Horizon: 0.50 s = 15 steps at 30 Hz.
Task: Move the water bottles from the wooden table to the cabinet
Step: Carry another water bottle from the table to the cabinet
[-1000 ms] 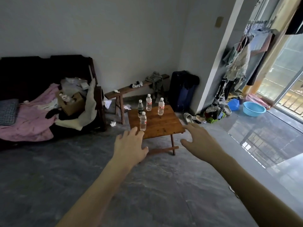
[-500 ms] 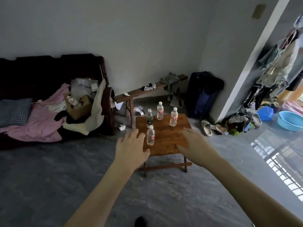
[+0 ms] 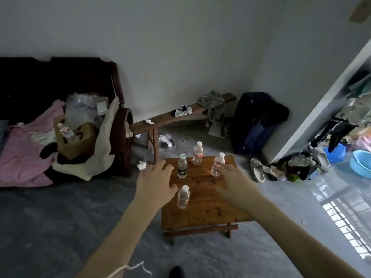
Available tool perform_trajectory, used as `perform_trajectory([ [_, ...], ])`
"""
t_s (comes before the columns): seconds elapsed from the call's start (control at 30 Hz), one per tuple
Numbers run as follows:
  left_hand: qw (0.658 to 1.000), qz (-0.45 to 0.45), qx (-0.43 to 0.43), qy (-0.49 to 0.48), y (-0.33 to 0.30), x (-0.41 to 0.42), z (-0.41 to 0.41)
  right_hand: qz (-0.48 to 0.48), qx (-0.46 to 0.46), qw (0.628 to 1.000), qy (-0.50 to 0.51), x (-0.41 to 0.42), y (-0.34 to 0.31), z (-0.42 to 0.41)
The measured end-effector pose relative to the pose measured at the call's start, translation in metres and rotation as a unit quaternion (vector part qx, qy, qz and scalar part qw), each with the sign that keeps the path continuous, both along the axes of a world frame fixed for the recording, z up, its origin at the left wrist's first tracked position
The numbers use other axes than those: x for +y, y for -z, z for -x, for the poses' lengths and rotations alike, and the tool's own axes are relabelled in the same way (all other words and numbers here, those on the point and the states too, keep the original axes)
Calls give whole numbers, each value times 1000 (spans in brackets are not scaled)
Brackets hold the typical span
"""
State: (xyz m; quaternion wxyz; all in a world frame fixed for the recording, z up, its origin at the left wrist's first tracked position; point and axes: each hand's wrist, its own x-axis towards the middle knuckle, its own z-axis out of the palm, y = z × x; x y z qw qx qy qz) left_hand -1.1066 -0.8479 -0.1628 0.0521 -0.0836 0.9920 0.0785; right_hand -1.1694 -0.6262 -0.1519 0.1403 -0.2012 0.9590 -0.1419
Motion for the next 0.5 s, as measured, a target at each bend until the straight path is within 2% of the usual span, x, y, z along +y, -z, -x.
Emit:
perform_trajectory([
  [0.2, 997, -32, -71, 0, 54, -17, 65, 5, -71, 997, 21, -20, 54, 62],
  [0.5, 984, -91, -152, -20, 160, -24, 115, 15, -180, 983, 29, -34, 182, 128],
])
